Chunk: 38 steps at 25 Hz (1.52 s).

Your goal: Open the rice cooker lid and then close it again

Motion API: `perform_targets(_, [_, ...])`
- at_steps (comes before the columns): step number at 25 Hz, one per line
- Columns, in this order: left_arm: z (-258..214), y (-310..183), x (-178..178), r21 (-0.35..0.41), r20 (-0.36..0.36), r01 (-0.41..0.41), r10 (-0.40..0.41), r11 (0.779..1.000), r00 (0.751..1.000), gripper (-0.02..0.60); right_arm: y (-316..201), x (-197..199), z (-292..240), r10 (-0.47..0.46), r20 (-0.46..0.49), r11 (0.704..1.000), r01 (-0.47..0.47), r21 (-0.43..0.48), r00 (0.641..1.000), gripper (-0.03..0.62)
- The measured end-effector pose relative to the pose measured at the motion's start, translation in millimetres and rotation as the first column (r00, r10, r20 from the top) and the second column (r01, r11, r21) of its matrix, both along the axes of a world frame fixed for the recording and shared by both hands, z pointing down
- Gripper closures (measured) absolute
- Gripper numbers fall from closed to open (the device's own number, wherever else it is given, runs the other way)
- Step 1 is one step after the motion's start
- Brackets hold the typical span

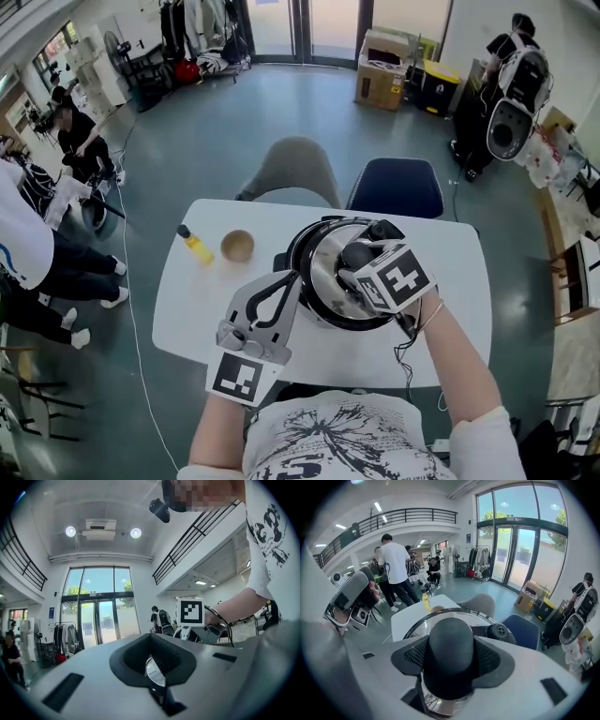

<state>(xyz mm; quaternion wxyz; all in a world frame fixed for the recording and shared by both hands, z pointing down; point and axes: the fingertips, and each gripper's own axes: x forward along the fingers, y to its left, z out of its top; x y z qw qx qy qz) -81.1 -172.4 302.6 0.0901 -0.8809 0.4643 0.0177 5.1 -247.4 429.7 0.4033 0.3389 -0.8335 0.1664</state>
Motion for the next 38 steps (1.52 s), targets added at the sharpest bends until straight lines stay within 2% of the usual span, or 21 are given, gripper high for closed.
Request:
perform_targets(5, [6,-36,-28,-0.015,-0.008,-0.022,0.022,1.000,1.000,0.568,-32,-27,11,0.027,-0.013,0.999,-0.027,-0.017,1.000,0.299])
perform_targets(13, [24,-74,-56,-0.047,-0.015,-0.045,0.044,0.998,0.999,0.568,-62,-49,35,0.059,-0.032,0.997,-0.061,-0.054,0.998,0.299])
perform_targets(27, [35,-82,-47,-0.051,-0.014,-0.076,0.076,0.996,0.997,0.568,-68,-53,48,0.072,-0.021,0.996,-0.073,-0.047,0.997,0.298])
perform_targets(33, [32,-77,-42,-0.045,-0.007,-0.068,0.067,0.997,0.998,0.568,-70,-50,43,0.056,-0.013,0.998,-0.055,0.042,0.998,0.272])
perform_targets(38, [33,-72,-39,-0.050,0.006,-0.065,0.065,0.997,0.998,0.568,-68,-45,21,0.074,0.062,0.990,-0.081,0.115,0.995,0.265])
